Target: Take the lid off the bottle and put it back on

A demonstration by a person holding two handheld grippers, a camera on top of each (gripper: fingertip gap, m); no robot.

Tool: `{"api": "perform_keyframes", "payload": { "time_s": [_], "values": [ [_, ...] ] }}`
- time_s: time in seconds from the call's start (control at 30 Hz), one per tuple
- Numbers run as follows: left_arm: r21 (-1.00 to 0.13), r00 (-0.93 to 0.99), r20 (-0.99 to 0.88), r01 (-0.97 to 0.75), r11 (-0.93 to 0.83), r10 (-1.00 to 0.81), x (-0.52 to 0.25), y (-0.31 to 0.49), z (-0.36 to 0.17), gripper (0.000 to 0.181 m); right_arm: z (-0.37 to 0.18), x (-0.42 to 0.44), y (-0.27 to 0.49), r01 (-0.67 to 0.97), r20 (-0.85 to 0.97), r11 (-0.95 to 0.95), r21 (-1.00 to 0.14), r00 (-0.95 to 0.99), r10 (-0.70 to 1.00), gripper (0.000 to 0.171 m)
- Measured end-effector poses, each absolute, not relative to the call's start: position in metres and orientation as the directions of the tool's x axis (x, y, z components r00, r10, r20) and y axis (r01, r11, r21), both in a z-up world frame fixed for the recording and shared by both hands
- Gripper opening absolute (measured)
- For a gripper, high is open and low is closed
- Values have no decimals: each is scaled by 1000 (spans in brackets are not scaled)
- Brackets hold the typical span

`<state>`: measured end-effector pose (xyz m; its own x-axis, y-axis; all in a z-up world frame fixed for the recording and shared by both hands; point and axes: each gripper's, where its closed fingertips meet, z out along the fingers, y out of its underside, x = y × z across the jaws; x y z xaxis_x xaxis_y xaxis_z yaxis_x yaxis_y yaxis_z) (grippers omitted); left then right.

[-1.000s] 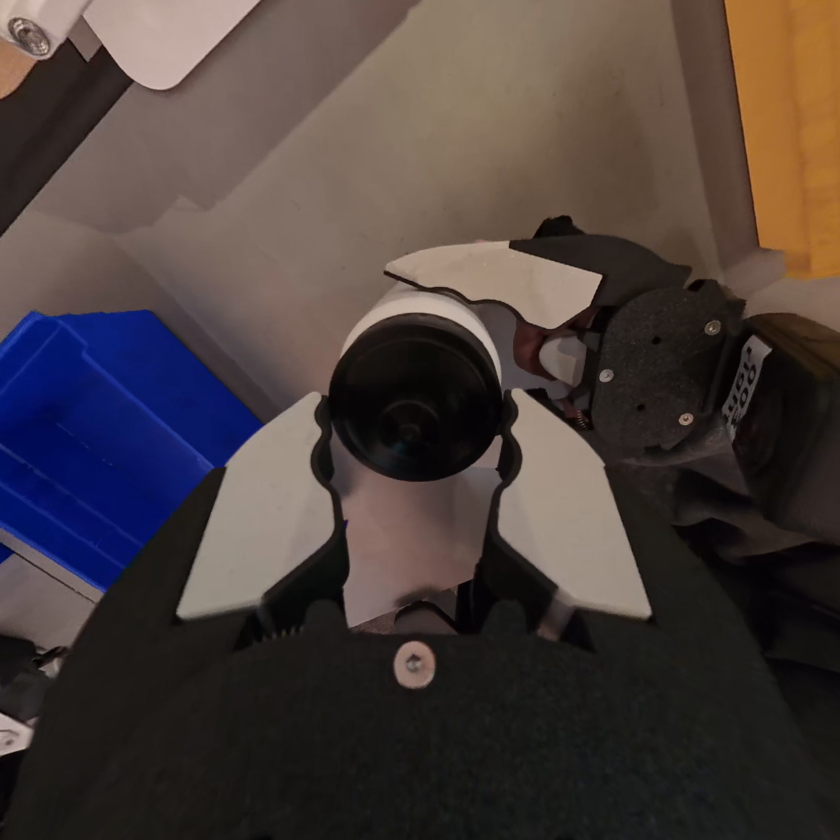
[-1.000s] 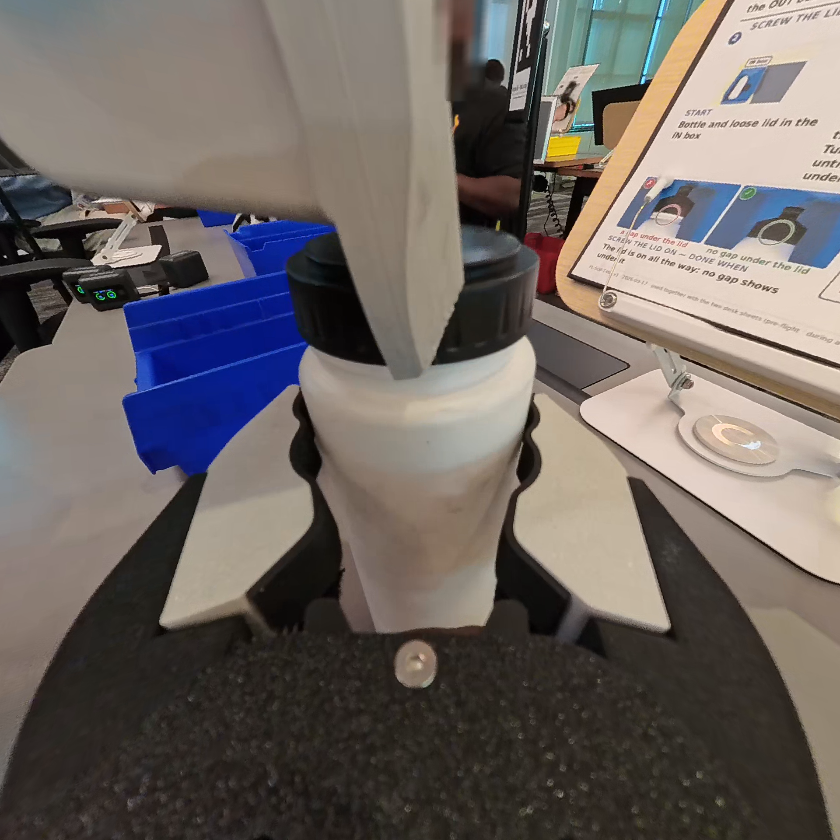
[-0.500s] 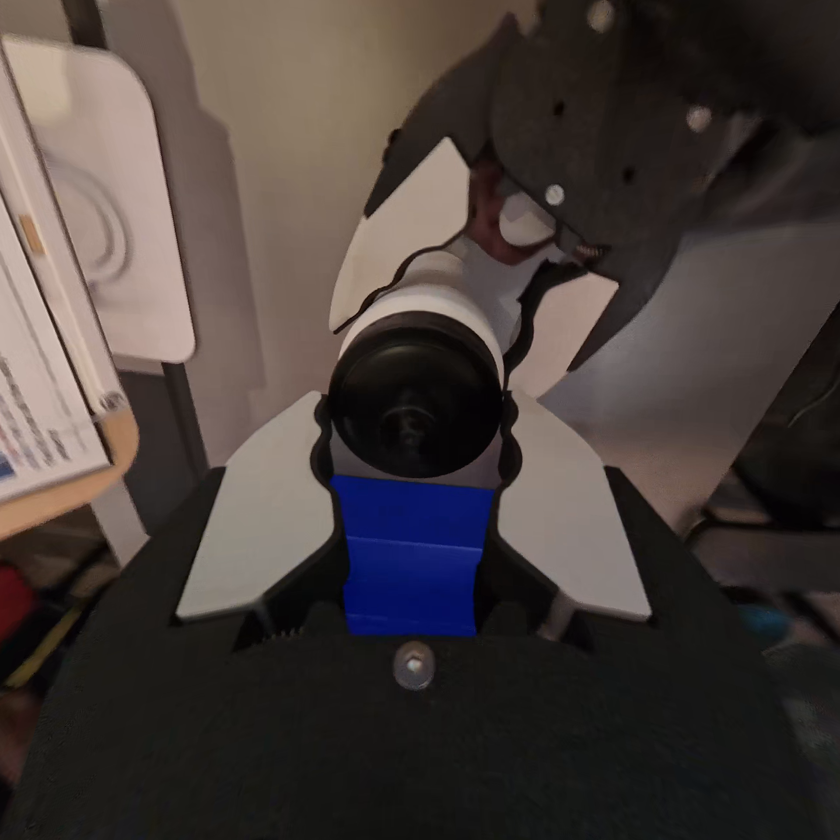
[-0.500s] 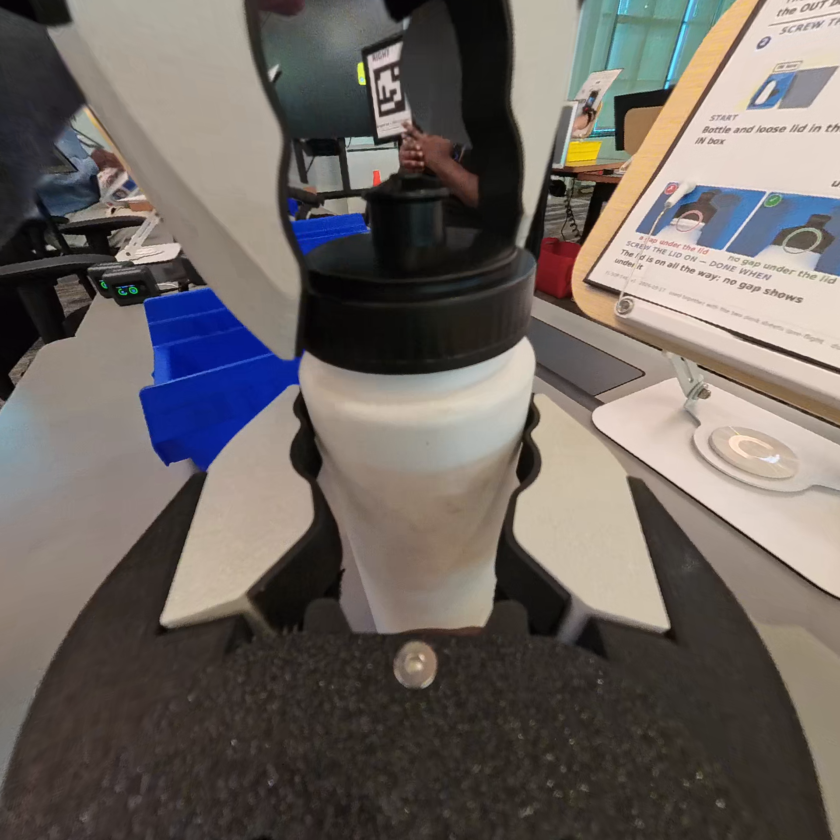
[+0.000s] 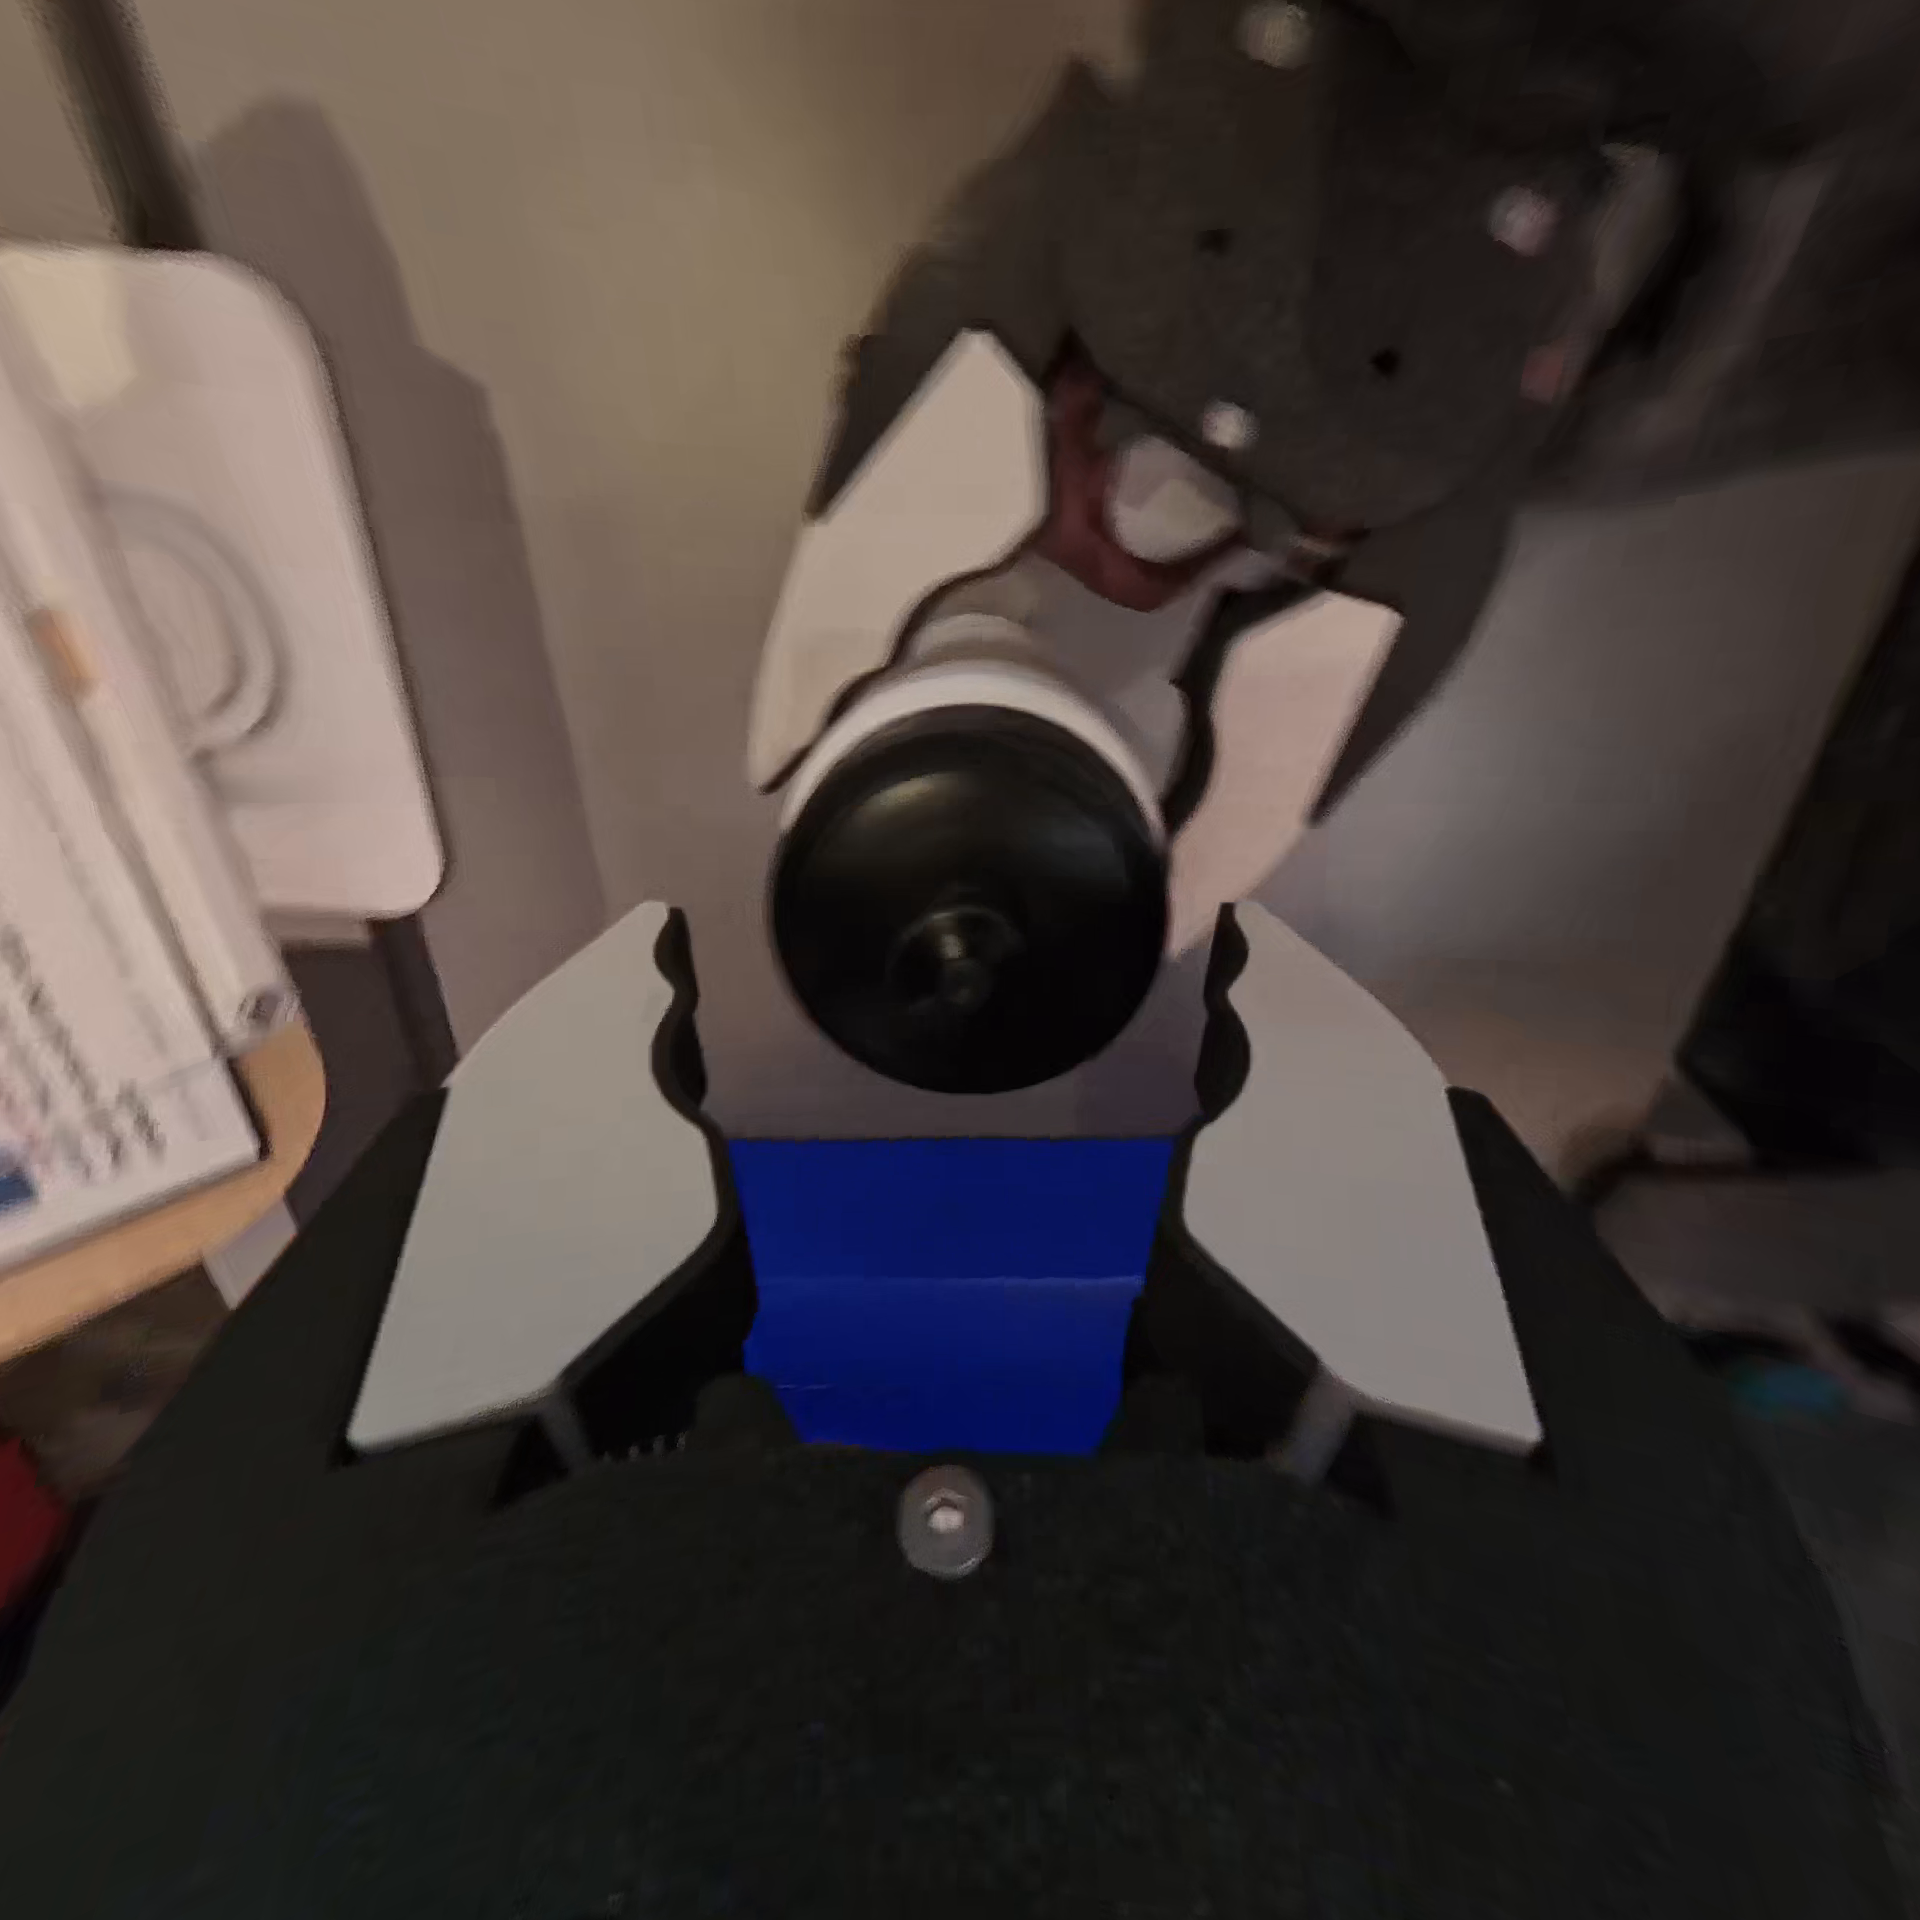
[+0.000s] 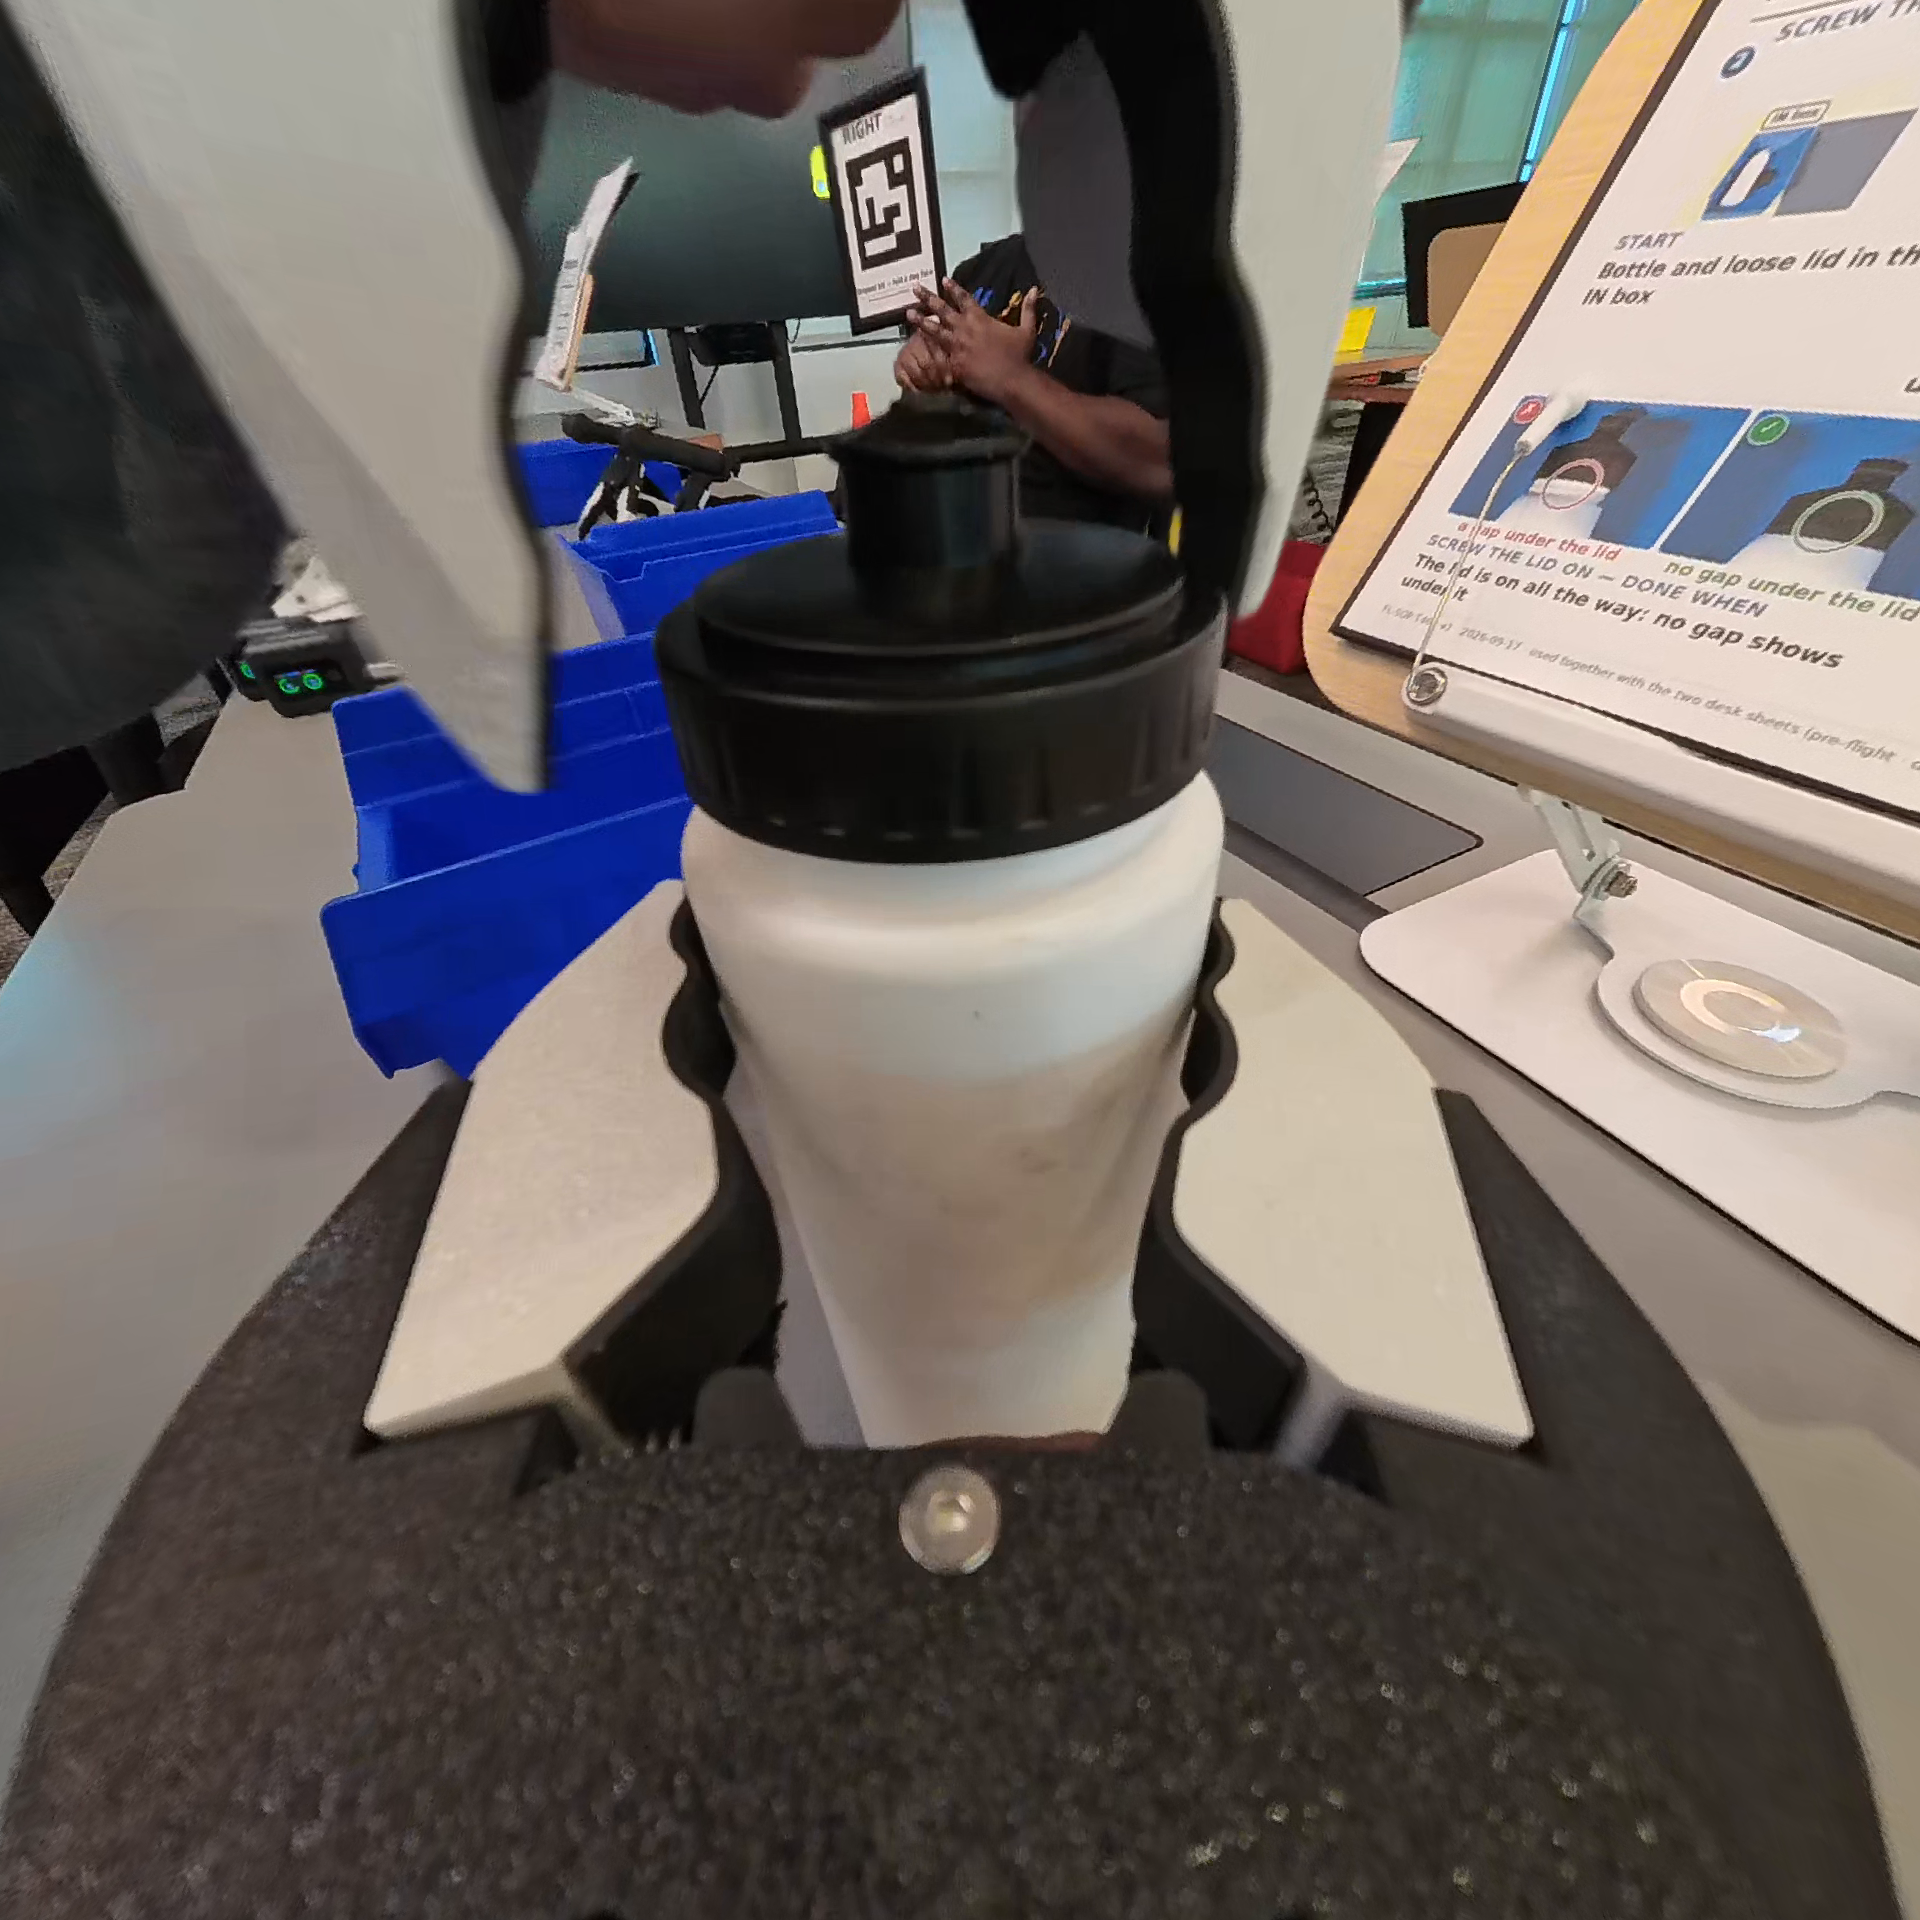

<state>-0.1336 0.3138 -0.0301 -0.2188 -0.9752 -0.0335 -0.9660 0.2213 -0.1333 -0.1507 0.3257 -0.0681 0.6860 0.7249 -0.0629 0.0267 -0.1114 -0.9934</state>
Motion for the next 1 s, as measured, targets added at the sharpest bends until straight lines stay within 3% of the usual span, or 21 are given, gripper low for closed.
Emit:
{"api": "perform_keyframes", "payload": {
  "time_s": [0.17, 0.27, 0.43, 0.5, 0.57, 0.73, 0.87, 1.0],
  "values": [
    [-392, 228, -19, -897, -202, -974, -117, 313, -8, 109, -68, -152, 327, 31, -63, -117, -993, 695, 717, 87],
    [-420, 474, -17, -802, -424, -880, -127, 314, -10, 104, -68, -152, 327, 35, -61, -119, -992, 700, 711, 87],
    [-495, 673, -16, -647, -579, -739, -134, 318, -25, 101, -68, -152, 327, 35, -62, -123, -992, 704, 707, 87],
    [-527, 701, 23, -597, -605, -713, -132, 319, -28, 88, -69, -152, 327, 38, -61, -125, -991, 706, 706, 87],
    [-527, 691, 78, -583, -618, -719, -129, 314, -29, 72, -68, -152, 327, 36, -61, -122, -992, 706, 706, 87],
    [-457, 510, 31, -758, -466, -859, -133, 308, -29, 72, -68, -156, 324, 50, -48, -115, -992, 693, 720, 87],
    [-355, 220, 39, -909, -220, -975, -139, 304, -30, 72, -68, -159, 323, 65, -34, -108, -992, 687, 726, 87],
    [-299, -169, 37, -942, 150, -985, -143, 303, -31, 72, -68, -161, 321, 74, -25, -105, -992, 685, 728, 87]
  ]
}}
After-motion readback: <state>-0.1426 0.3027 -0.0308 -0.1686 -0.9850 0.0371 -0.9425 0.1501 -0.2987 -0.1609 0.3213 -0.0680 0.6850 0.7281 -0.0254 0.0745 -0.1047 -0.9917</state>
